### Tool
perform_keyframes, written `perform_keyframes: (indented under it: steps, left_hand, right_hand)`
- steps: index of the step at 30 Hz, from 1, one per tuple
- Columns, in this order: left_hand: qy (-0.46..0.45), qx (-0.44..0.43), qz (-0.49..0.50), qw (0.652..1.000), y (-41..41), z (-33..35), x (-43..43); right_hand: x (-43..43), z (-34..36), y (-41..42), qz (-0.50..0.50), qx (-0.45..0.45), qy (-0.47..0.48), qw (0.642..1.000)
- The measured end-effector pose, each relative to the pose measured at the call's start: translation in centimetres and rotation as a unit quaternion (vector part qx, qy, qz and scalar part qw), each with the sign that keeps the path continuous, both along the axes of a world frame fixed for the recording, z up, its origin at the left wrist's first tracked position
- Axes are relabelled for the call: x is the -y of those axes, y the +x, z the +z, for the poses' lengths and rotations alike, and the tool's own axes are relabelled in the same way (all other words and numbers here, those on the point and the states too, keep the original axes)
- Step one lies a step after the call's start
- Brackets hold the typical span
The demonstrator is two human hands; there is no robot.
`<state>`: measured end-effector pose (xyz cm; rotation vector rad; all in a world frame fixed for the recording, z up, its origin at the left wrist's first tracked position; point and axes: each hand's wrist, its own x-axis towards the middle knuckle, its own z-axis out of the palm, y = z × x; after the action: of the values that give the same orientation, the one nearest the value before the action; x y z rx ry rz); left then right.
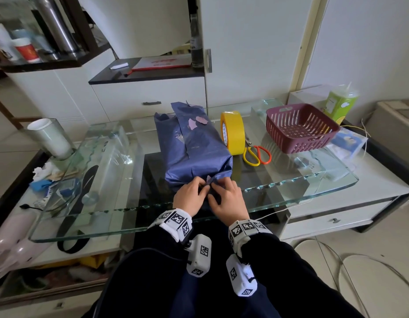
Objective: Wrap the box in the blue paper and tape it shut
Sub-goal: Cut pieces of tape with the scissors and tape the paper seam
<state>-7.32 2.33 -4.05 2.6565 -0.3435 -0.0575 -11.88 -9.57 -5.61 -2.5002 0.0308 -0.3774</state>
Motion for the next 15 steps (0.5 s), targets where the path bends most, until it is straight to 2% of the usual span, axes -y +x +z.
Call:
perform_keyframes:
  steps: [8, 15]
  left_hand:
    - [-0.025, 0.057, 0.022, 0.998, -0.8, -0.7, 0.6]
    - [-0.017, 0.05, 0.056, 0.997, -0.6, -0.9, 1.5]
  right_hand:
    - [0.3, -0.2, -0.1, 0.002, 0.013, 0.0, 1.0]
    - [0.9, 0.1, 0.3, -0.004, 0.003, 0.054, 0.999]
